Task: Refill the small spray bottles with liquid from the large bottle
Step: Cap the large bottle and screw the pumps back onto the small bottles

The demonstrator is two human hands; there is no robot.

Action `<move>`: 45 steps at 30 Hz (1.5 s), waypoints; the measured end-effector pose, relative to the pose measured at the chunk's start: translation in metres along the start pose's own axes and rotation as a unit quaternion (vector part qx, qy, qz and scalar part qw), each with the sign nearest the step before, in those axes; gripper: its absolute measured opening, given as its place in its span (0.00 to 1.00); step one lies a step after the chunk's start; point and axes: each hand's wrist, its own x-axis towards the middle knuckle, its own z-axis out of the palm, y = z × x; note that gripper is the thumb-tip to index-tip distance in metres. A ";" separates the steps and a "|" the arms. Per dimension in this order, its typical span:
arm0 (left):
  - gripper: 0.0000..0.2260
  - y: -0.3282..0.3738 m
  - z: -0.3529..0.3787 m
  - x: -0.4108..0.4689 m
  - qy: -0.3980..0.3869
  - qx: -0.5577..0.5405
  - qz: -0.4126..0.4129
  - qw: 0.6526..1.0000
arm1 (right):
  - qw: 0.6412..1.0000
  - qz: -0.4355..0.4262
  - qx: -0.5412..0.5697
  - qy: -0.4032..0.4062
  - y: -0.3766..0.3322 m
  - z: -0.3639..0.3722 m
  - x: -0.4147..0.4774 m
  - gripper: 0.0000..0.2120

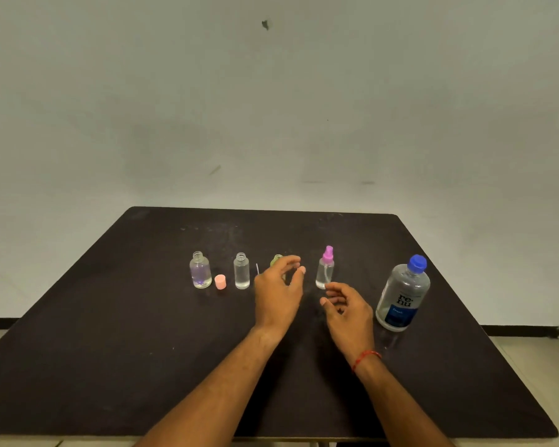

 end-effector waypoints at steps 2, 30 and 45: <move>0.05 -0.002 -0.015 -0.005 0.039 -0.025 -0.004 0.999 | 0.999 0.006 -0.035 -0.002 0.000 0.009 -0.001 0.11; 0.14 -0.037 -0.005 0.027 -0.046 0.061 -0.108 0.991 | 0.968 -0.018 -0.237 -0.079 -0.020 0.055 0.026 0.07; 0.18 -0.024 -0.020 0.021 -0.053 0.041 -0.076 0.995 | 0.990 -0.046 -0.123 0.047 -0.037 0.022 0.013 0.07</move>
